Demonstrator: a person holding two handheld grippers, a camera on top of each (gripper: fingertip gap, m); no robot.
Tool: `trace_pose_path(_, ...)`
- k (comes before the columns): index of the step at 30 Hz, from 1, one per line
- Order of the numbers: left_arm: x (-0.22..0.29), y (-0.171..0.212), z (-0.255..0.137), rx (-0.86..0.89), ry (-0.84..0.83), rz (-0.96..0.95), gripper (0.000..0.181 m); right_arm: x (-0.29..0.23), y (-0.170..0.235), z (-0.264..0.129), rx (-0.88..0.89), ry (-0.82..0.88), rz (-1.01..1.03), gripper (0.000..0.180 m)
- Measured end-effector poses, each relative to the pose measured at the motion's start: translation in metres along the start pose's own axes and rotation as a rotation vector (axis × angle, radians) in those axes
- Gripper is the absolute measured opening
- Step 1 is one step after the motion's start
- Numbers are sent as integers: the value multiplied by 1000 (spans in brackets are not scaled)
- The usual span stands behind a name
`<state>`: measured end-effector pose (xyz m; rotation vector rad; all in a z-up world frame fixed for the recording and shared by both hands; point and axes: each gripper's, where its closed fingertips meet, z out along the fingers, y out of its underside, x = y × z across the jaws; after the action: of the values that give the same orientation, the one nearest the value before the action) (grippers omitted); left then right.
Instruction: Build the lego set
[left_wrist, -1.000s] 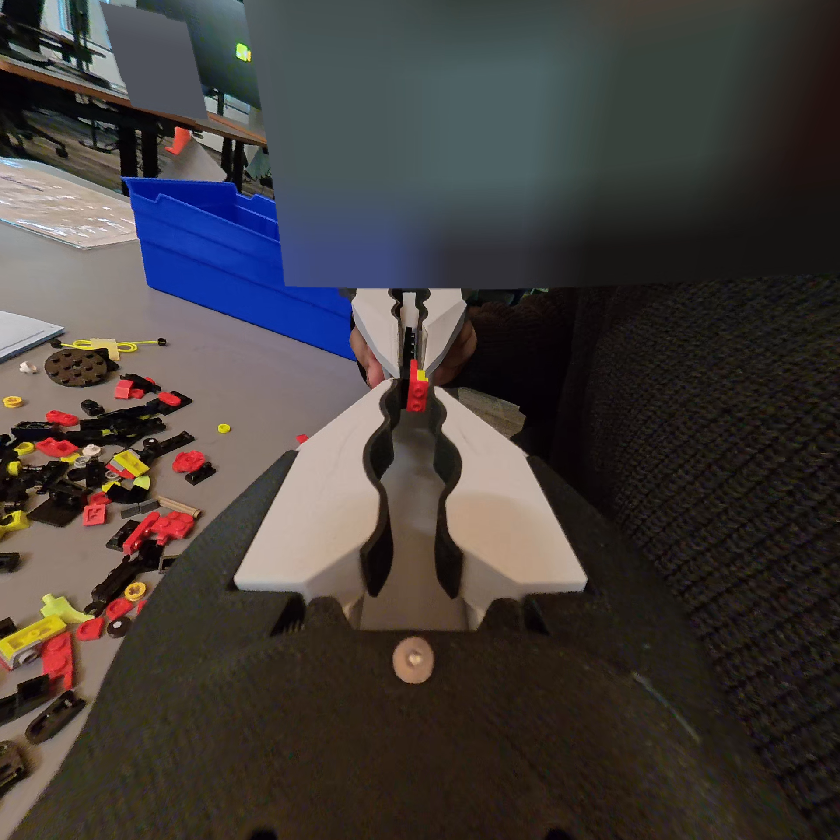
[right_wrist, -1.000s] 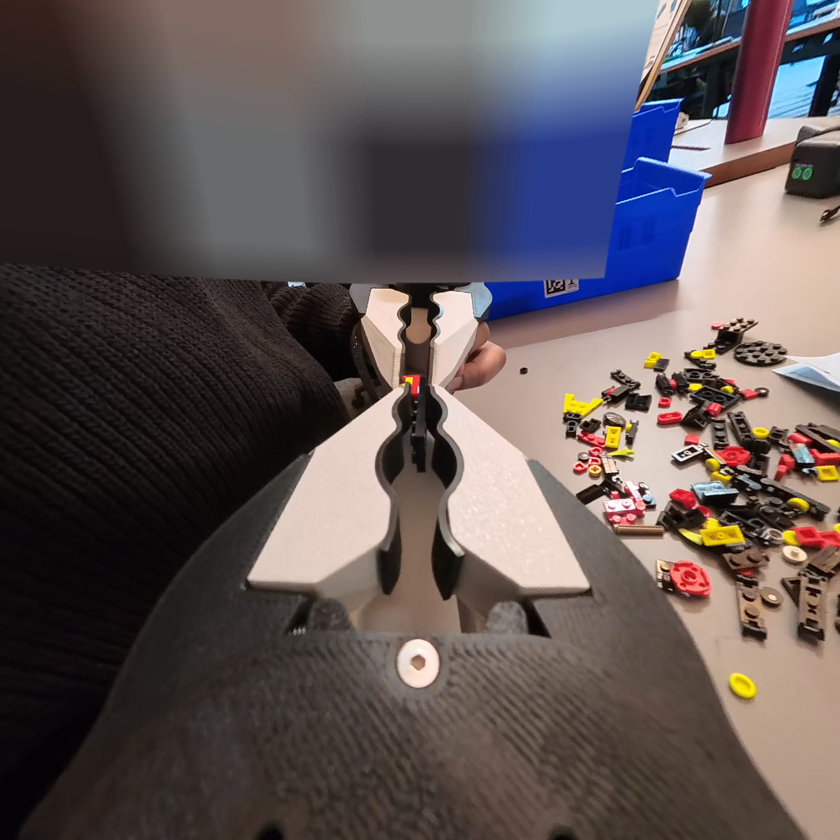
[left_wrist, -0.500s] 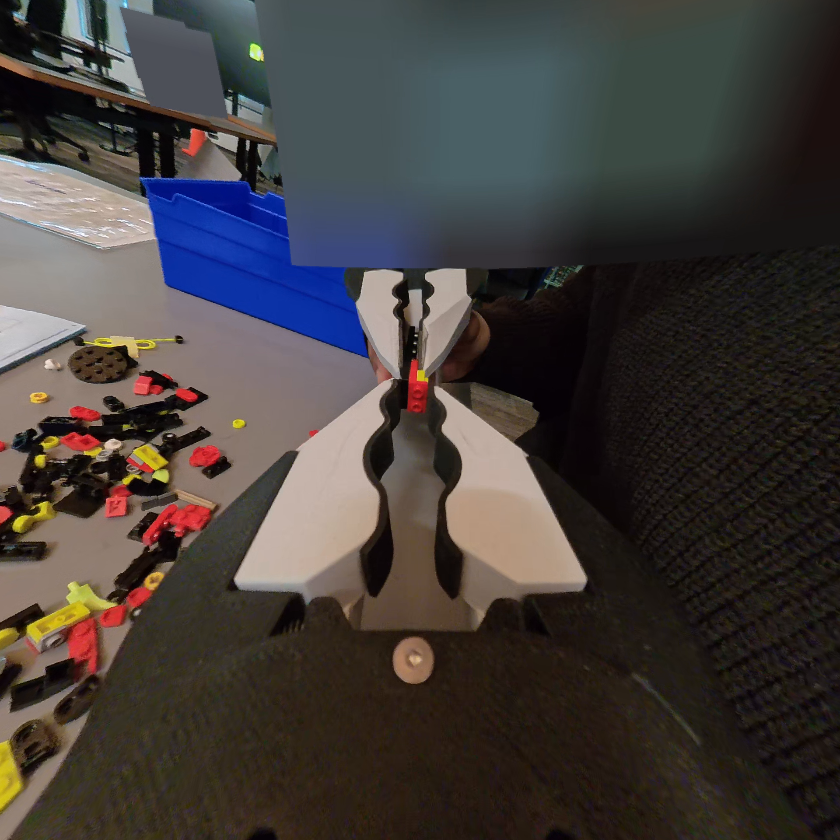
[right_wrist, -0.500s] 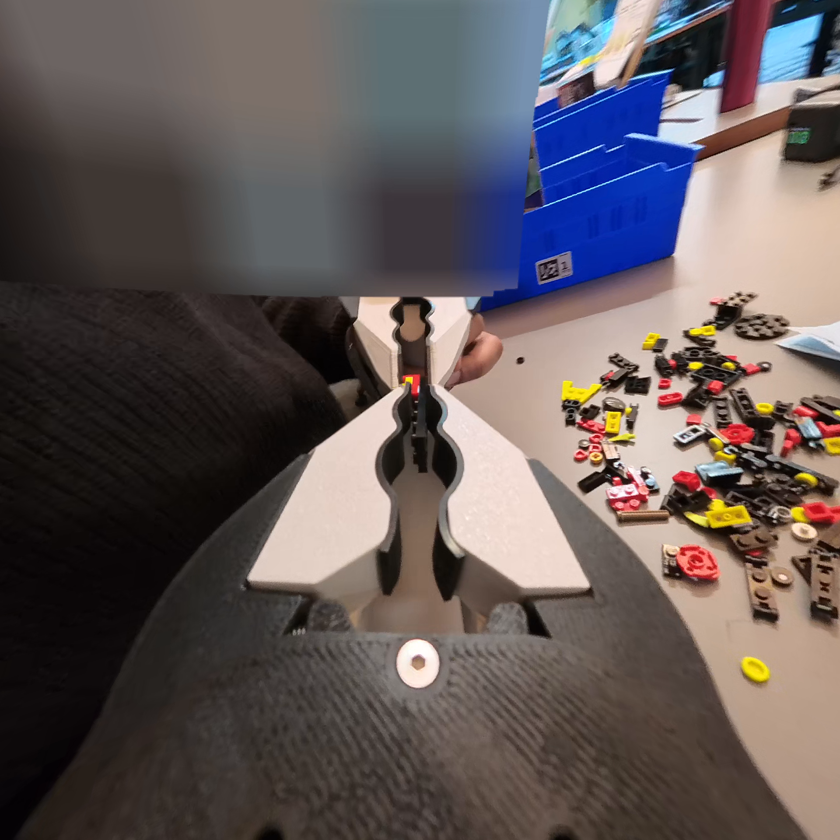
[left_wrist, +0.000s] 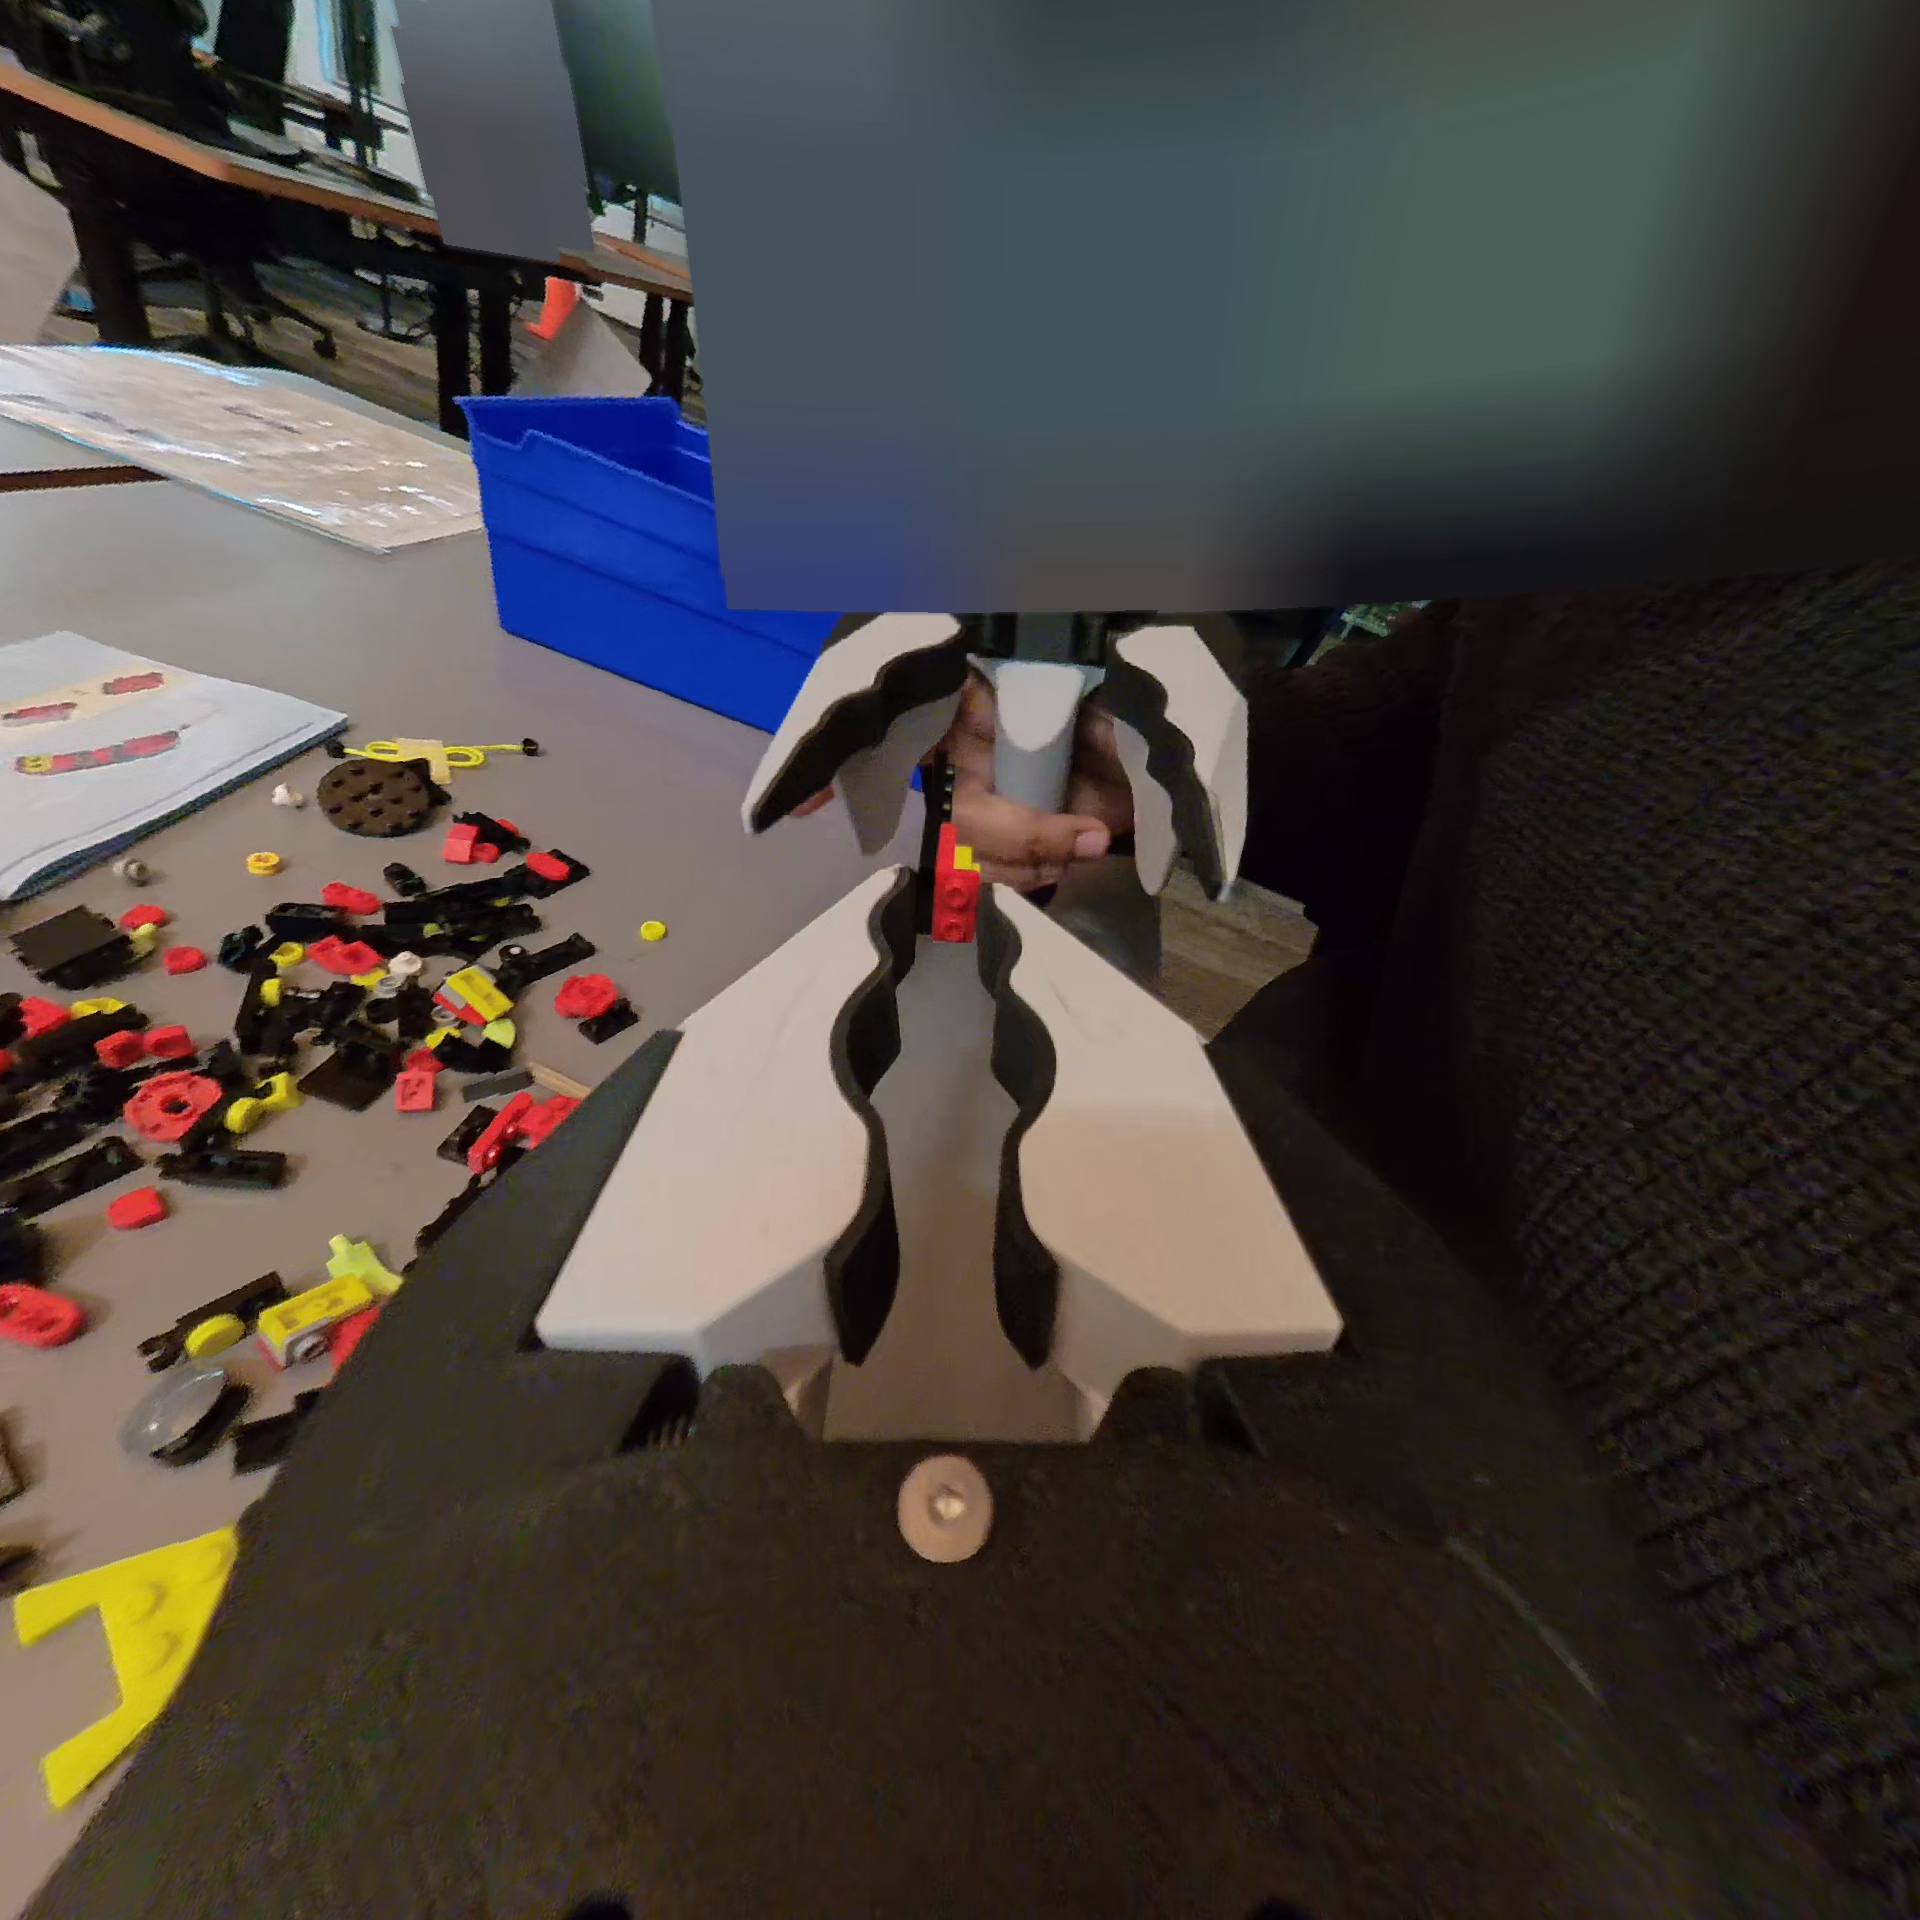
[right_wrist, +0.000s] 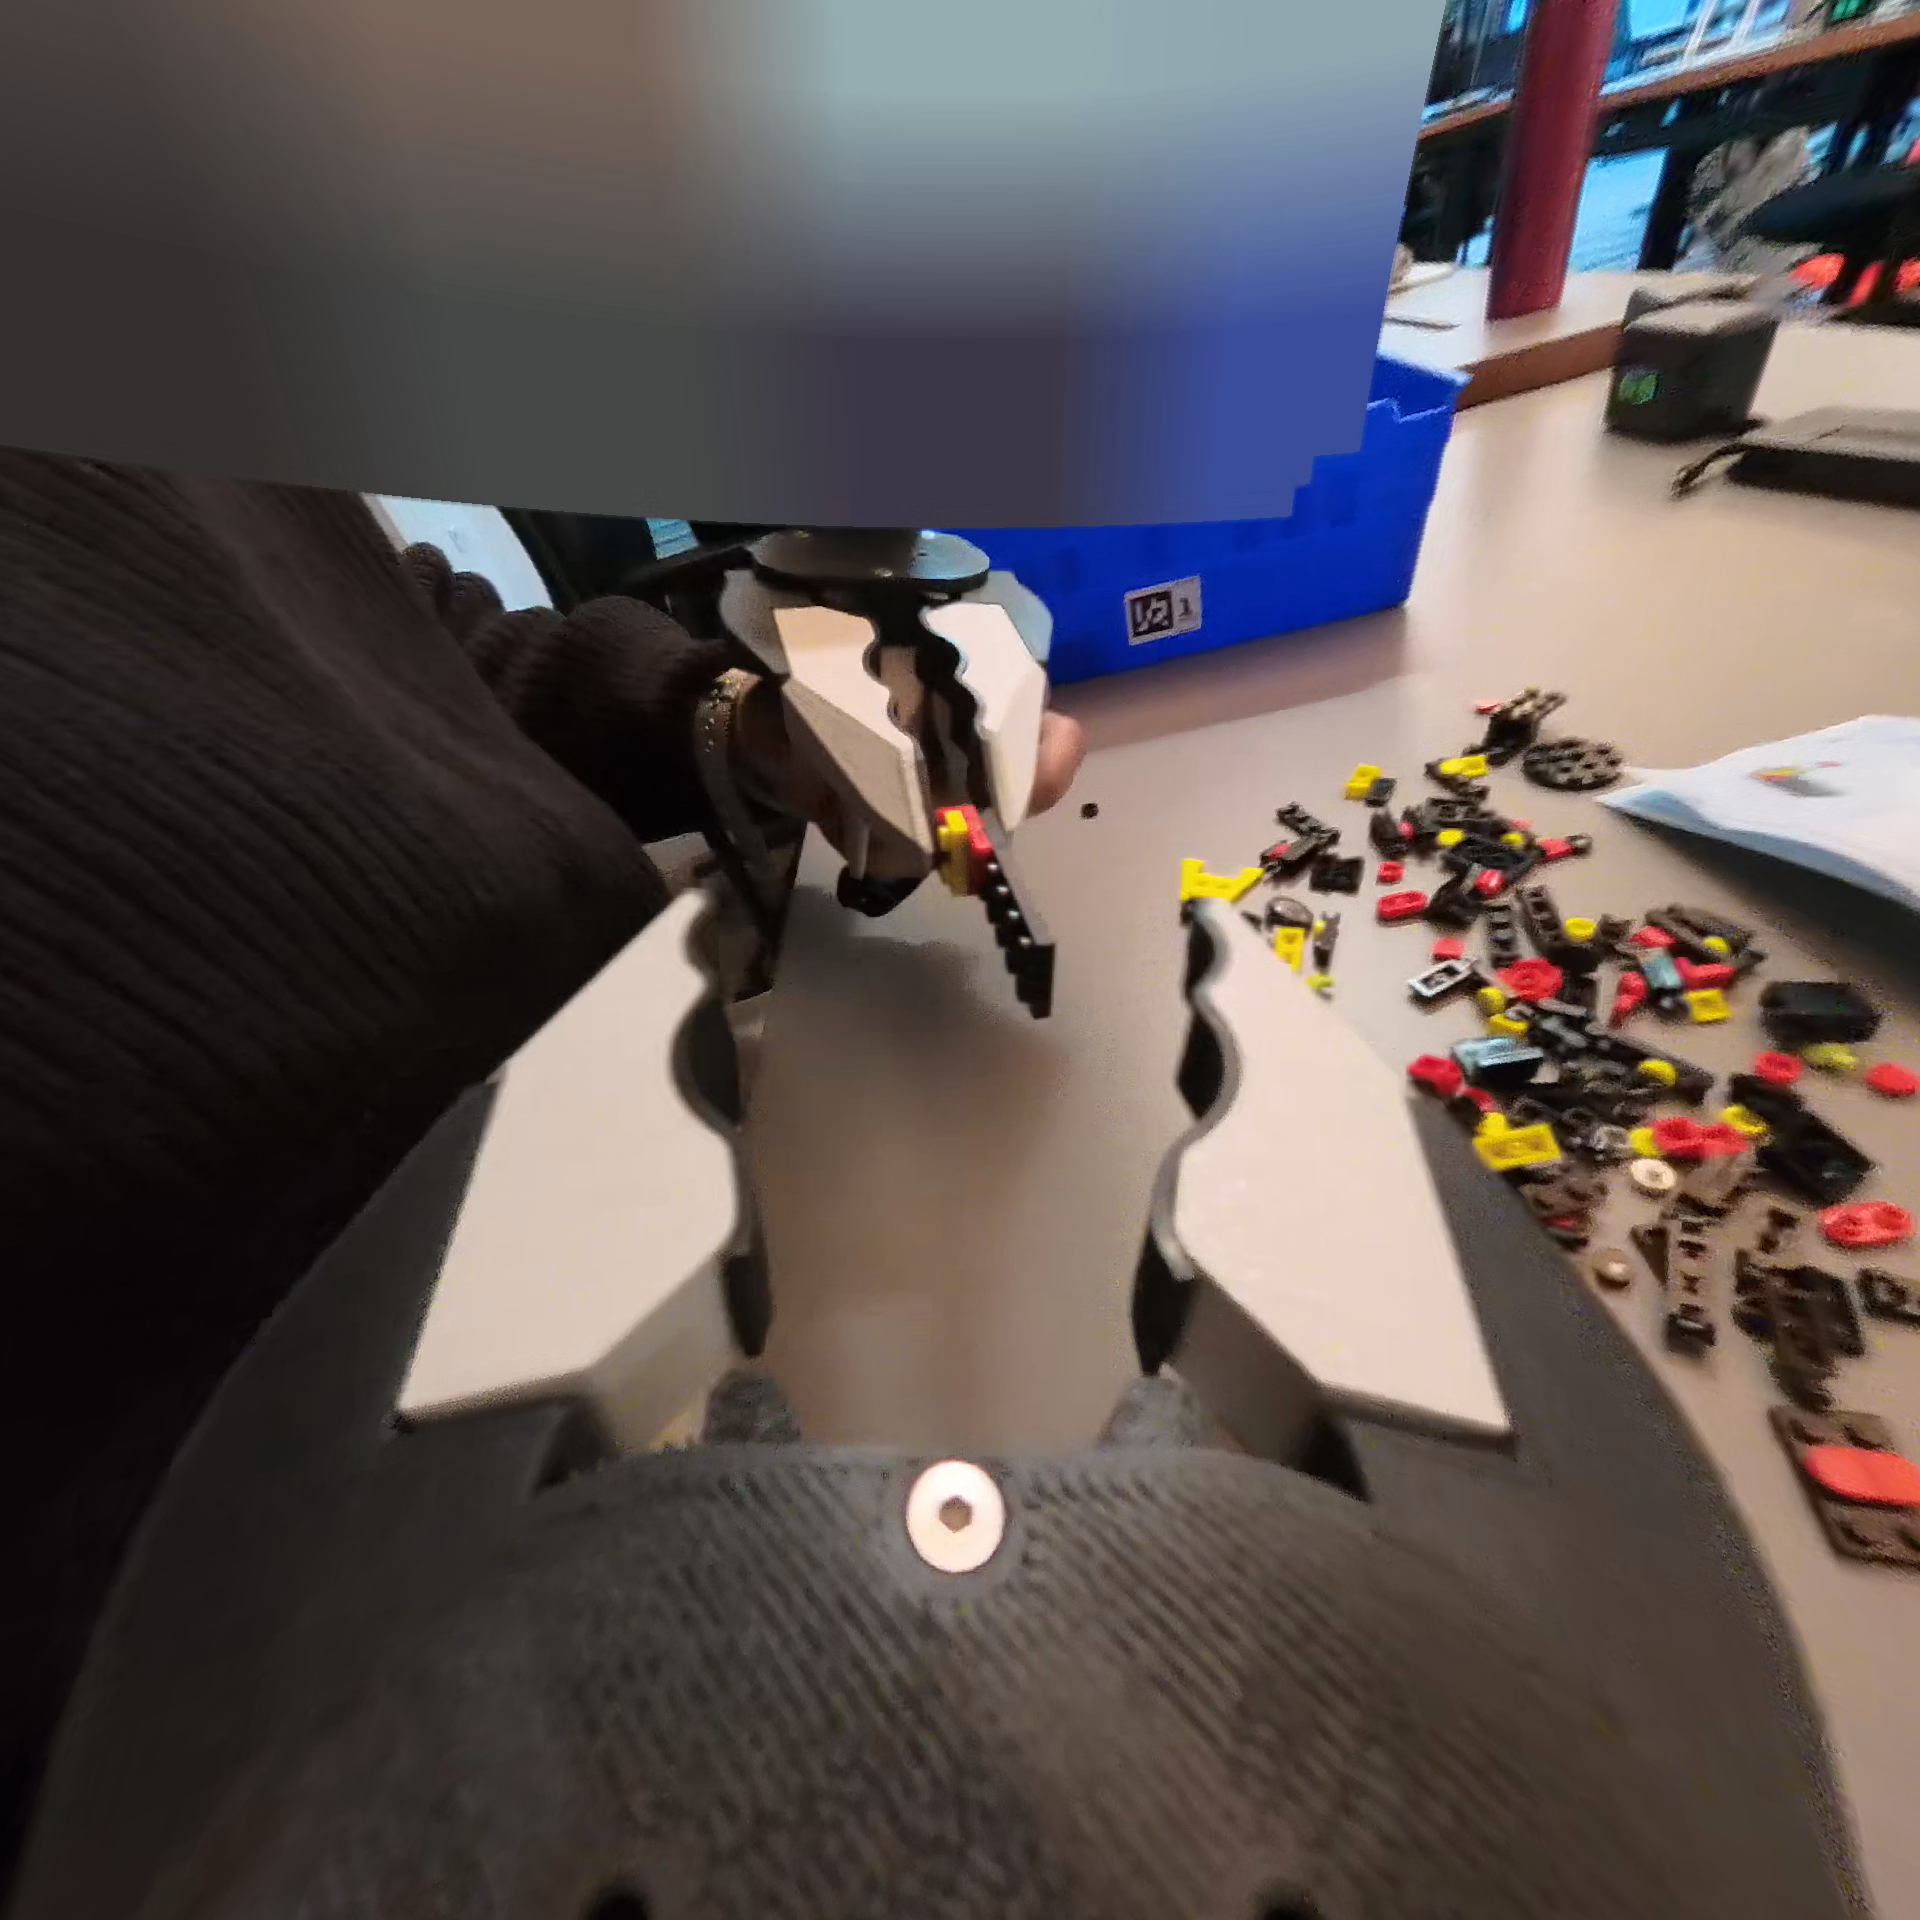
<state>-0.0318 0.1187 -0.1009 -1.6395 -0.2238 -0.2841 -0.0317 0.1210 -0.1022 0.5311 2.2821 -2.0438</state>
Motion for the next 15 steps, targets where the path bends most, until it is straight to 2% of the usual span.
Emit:
trace_pose_path(2,-4,3,-1,-16,-23,13,8,0,-3,-3,30,-3,-25,61)
trace_pose_path(5,-3,5,0,-33,-26,33,8,5,-10,-7,75,17,-34,46)
trace_pose_path(7,0,7,2,-41,-20,44,8,9,-12,-9,87,44,-45,47)
trace_pose_path(10,2,11,4,-66,-20,68,8,4,-9,-7,67,25,-62,37)
trace_pose_path(12,4,13,6,-79,-18,81,8,1,-8,-5,53,15,-89,24)
trace_pose_path(15,6,15,7,-87,-13,90,8,-1,-2,-4,18,17,-121,18)
